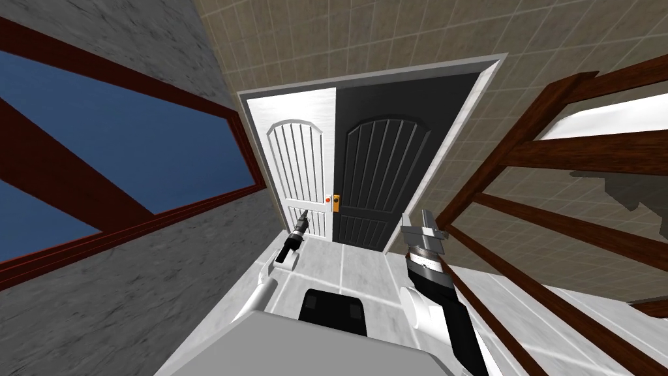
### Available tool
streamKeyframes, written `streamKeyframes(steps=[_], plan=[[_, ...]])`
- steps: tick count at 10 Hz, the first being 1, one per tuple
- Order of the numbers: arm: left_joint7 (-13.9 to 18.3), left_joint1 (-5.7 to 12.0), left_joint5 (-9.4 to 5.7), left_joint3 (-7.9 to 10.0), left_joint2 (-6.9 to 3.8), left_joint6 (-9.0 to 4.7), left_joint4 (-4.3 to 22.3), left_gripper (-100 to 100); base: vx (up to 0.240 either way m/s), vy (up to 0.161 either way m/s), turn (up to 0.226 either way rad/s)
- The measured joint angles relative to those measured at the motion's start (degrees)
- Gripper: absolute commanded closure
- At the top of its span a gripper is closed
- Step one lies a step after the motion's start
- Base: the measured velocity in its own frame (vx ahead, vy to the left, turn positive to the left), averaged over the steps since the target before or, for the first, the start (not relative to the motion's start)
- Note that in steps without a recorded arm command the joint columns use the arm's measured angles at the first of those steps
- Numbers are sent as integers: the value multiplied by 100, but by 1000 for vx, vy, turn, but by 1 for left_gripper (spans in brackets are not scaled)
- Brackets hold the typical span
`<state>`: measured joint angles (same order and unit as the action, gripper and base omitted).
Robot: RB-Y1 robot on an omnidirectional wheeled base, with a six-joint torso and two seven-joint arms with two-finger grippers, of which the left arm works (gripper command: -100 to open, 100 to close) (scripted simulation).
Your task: Pull the door open
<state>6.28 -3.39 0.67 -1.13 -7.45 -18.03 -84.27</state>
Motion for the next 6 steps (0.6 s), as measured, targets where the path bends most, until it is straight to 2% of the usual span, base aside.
streamKeyframes(steps=[3,6], plan=[[0,194,-35,8,5,-32,466,-100,152,-60,-43],[37,370,-85,15,-28,28,826,-100,146,-57,-36]])
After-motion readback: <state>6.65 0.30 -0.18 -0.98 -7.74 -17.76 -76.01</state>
